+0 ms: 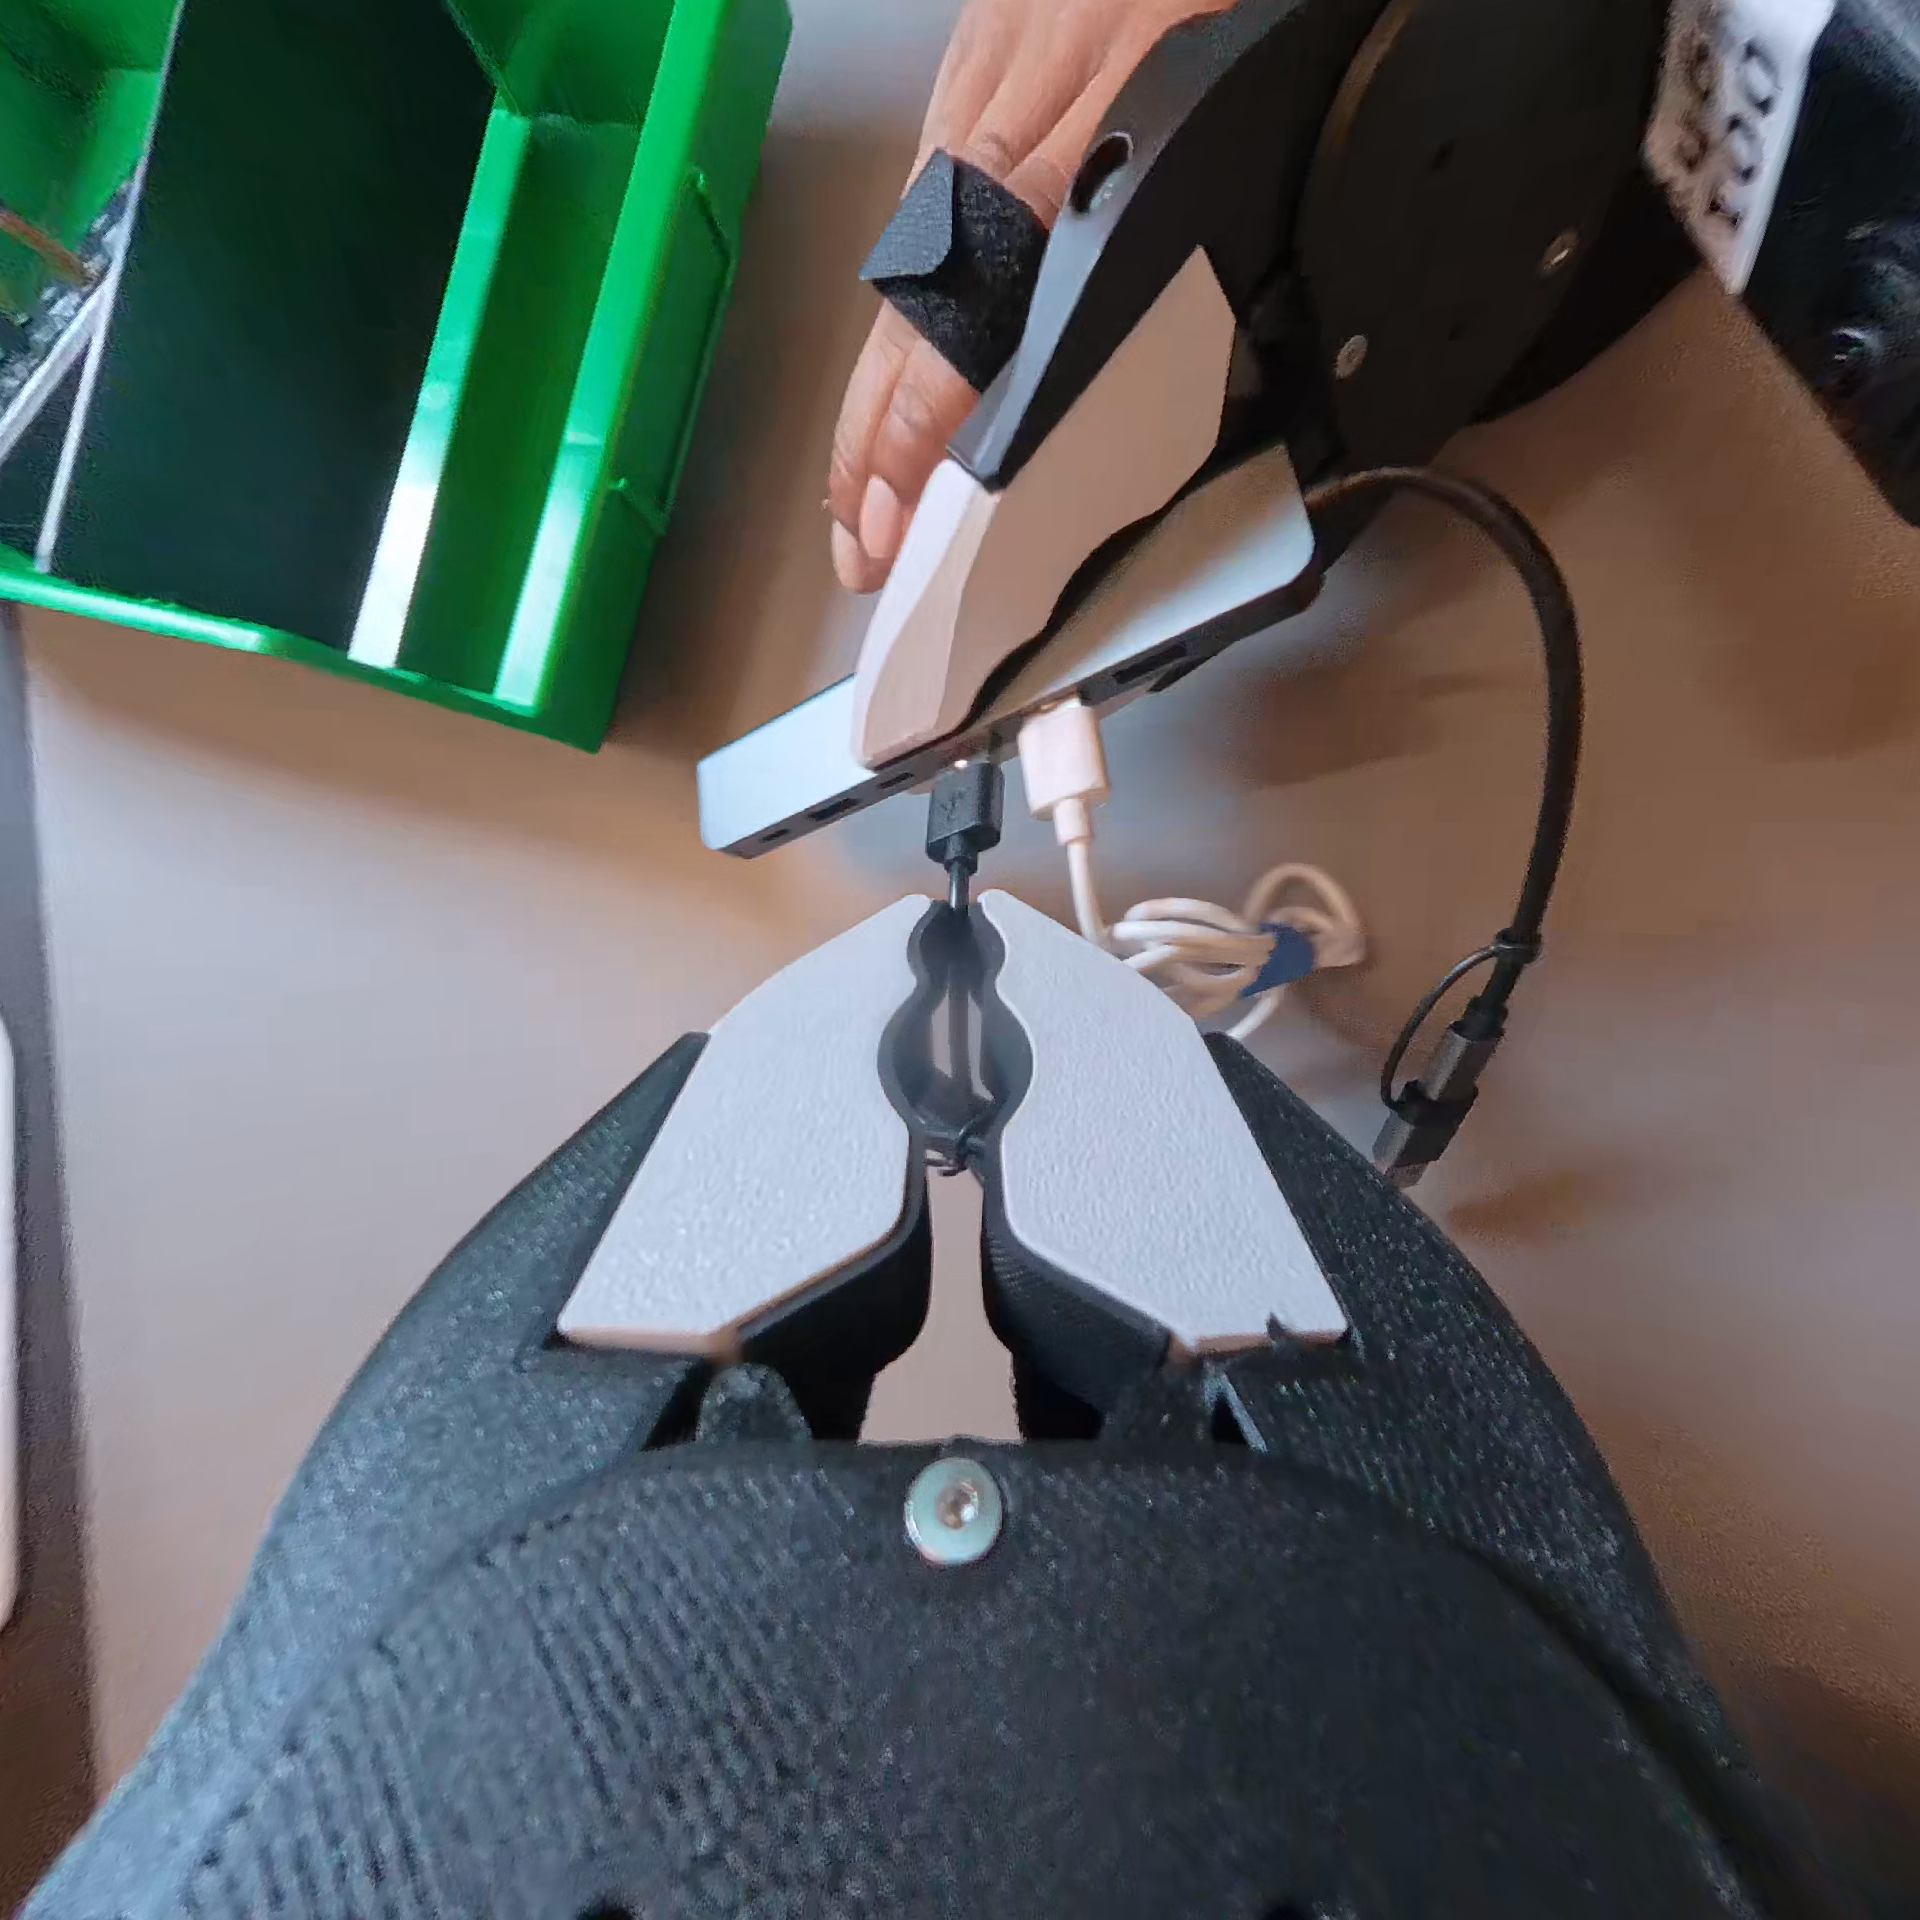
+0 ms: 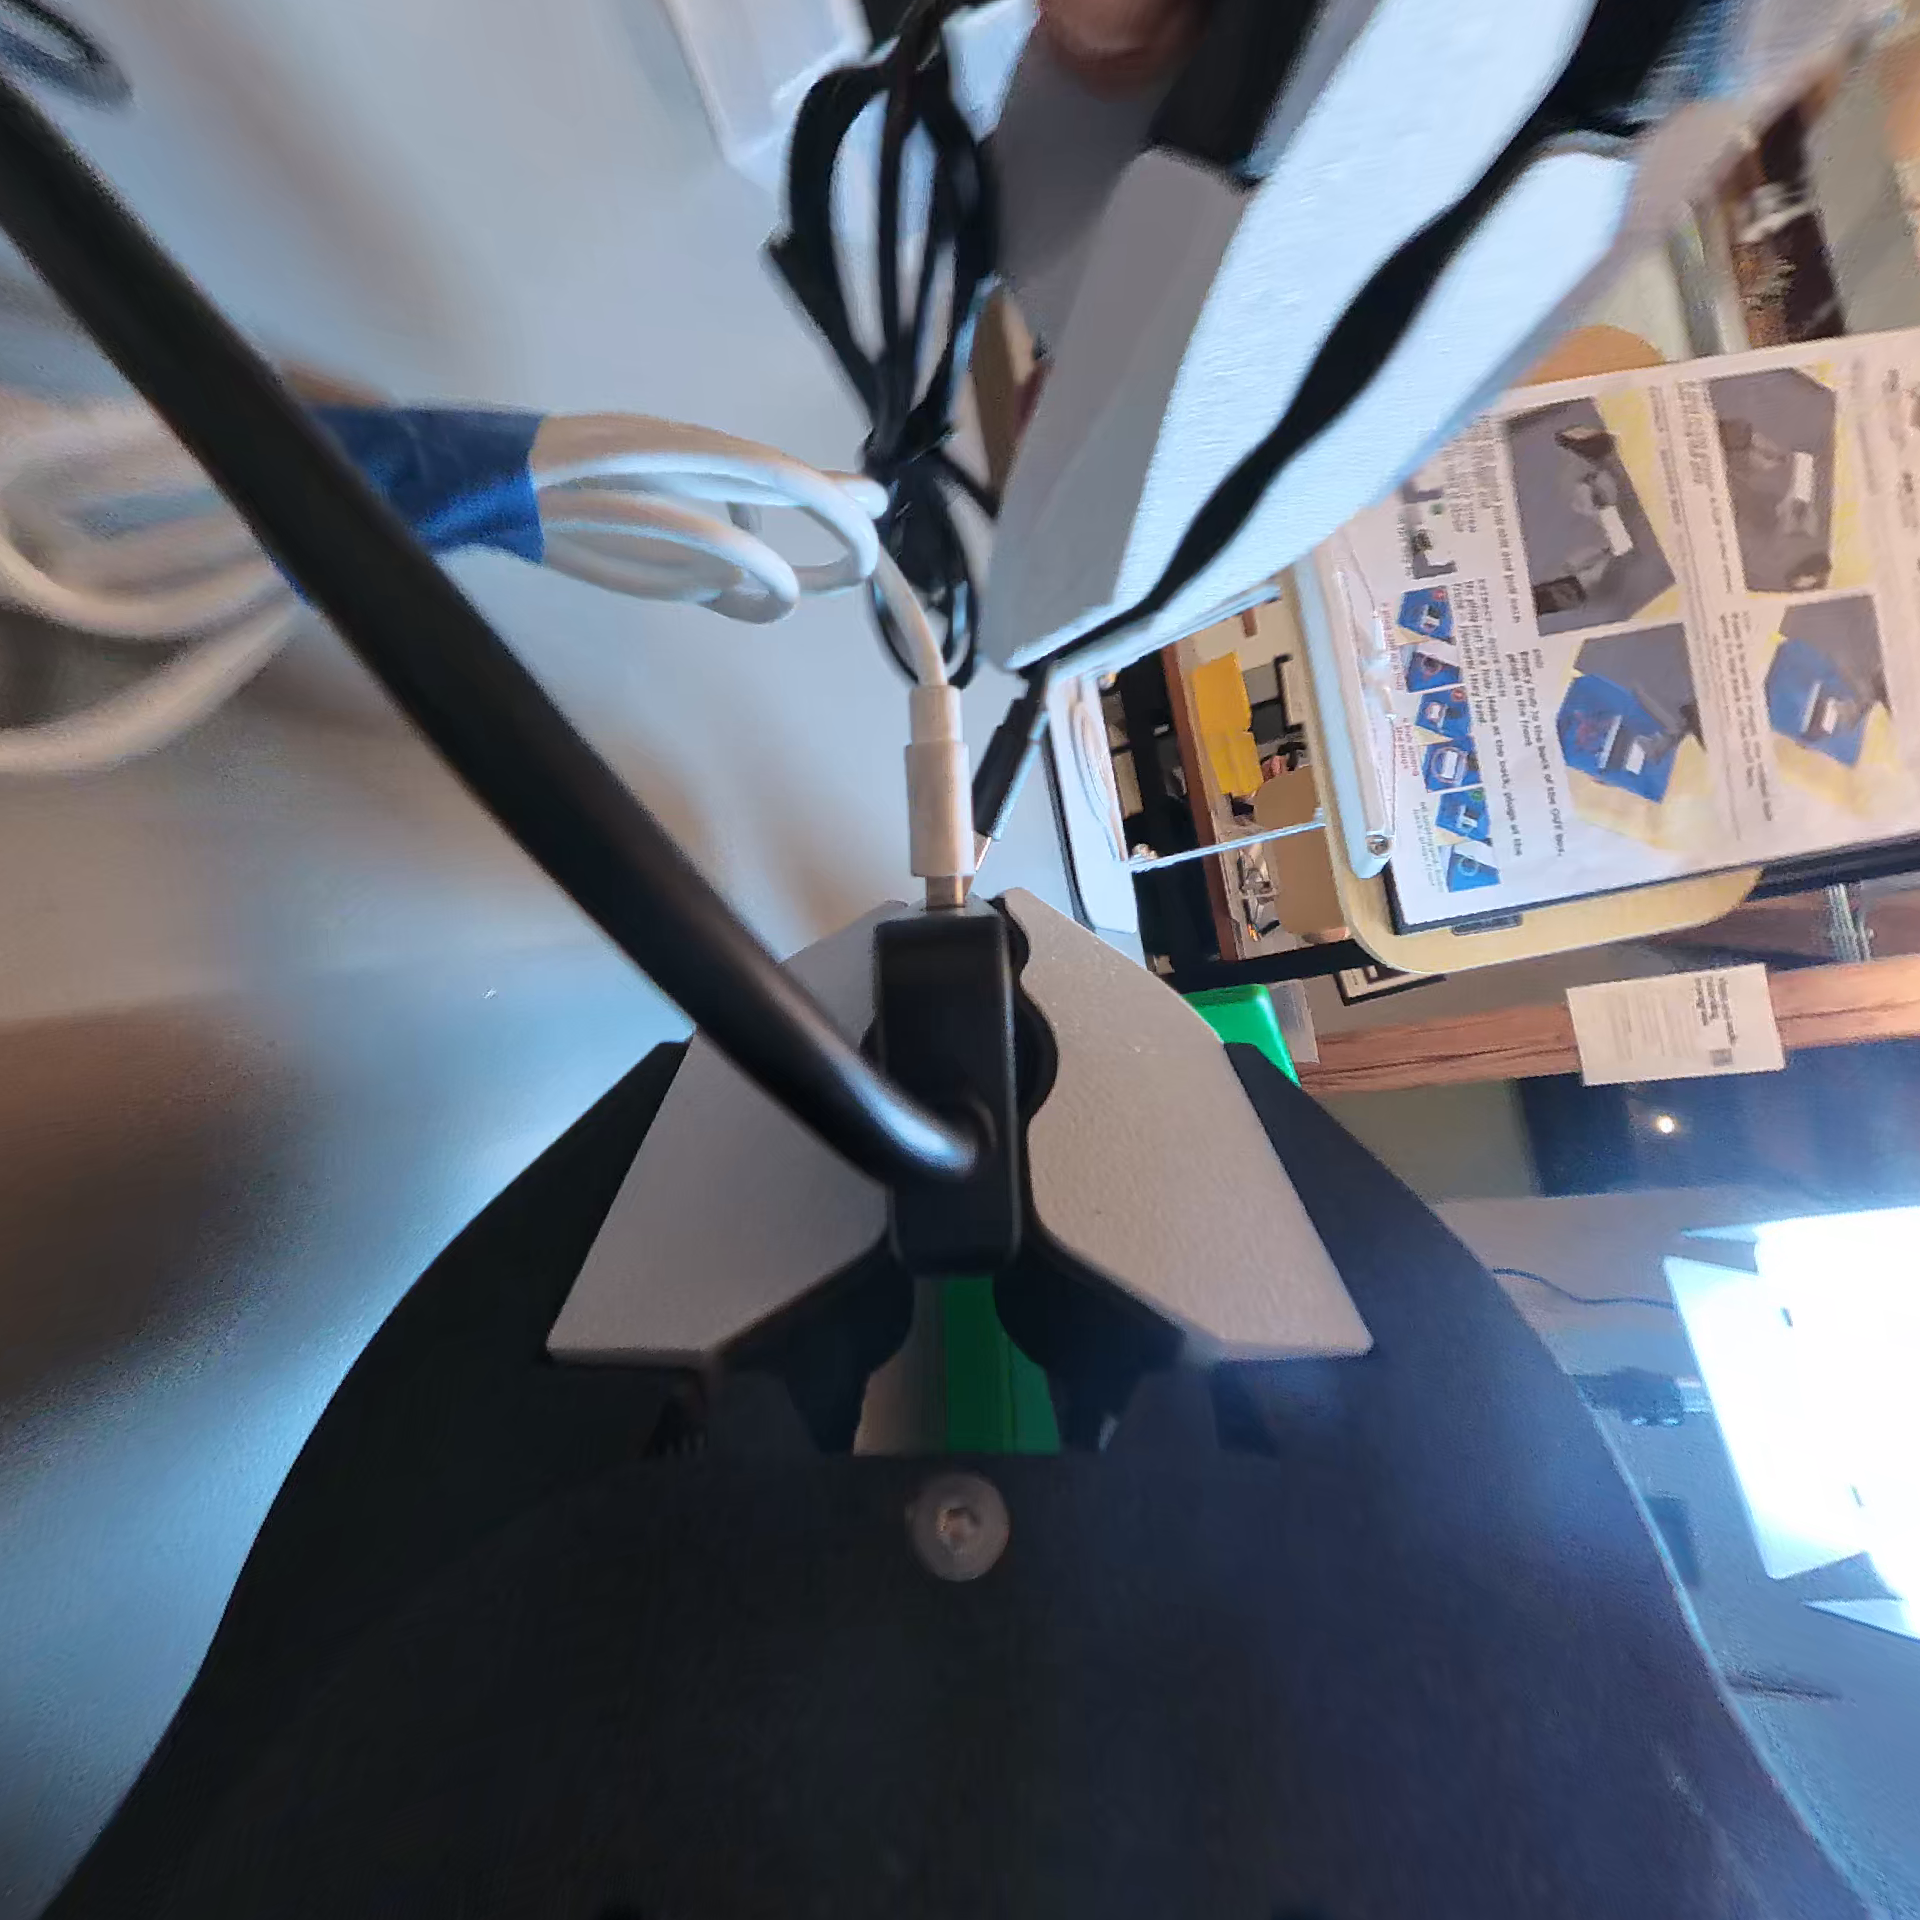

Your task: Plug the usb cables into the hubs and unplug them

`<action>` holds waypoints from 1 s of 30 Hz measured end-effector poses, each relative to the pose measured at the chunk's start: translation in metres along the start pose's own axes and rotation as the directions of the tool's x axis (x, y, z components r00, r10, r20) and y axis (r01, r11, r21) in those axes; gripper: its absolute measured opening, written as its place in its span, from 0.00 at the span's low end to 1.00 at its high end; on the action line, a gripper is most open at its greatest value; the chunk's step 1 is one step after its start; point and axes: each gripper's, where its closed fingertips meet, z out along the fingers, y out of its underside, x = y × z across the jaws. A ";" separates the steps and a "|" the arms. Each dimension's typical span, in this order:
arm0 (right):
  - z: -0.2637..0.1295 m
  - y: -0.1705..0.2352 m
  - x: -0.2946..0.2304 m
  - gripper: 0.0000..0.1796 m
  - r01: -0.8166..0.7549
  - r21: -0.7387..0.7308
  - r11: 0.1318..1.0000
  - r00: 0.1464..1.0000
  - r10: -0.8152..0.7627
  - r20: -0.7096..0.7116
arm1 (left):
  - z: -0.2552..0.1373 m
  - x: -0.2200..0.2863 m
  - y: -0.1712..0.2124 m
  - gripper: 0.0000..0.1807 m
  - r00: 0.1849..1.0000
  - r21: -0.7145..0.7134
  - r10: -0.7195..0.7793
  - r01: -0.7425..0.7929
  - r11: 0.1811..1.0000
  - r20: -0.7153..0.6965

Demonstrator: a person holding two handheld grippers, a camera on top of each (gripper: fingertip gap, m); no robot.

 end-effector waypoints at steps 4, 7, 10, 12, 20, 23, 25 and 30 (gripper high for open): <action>-0.005 -0.001 0.013 0.06 -0.054 0.015 0.998 0.998 0.054 -0.045 | -0.003 0.004 -0.008 0.02 0.998 0.079 -0.040 0.044 0.996 -0.051; -0.006 -0.002 0.016 0.06 -0.055 0.017 0.998 0.997 0.056 -0.056 | 0.001 0.003 -0.011 0.02 0.999 0.094 -0.035 0.039 0.995 -0.040; -0.007 0.002 0.016 0.06 -0.029 0.001 1.000 0.997 0.029 -0.068 | 0.004 0.002 -0.013 0.02 0.998 0.113 -0.046 0.050 0.992 -0.035; -0.007 0.004 0.016 0.06 -0.031 -0.007 0.999 0.997 0.030 -0.069 | 0.006 0.002 -0.014 0.02 0.998 0.117 -0.053 0.057 0.991 -0.037; -0.007 0.002 0.008 0.06 -0.052 0.007 0.999 0.998 0.052 -0.030 | 0.011 0.006 -0.014 0.02 0.998 0.143 -0.030 0.037 0.989 -0.050; -0.009 0.001 0.011 0.07 -0.110 0.043 0.993 0.994 0.110 -0.019 | 0.007 0.005 -0.019 0.02 0.999 0.204 -0.012 0.021 0.979 -0.048; -0.011 -0.005 0.019 0.06 -0.179 0.096 0.979 0.983 0.181 -0.017 | -0.002 0.005 -0.025 0.02 0.999 0.274 0.002 0.013 0.962 -0.054; -0.016 -0.014 0.028 0.08 -0.431 0.193 0.882 0.902 0.416 0.112 | -0.013 0.005 -0.030 0.02 0.994 0.349 -0.031 0.065 0.935 -0.103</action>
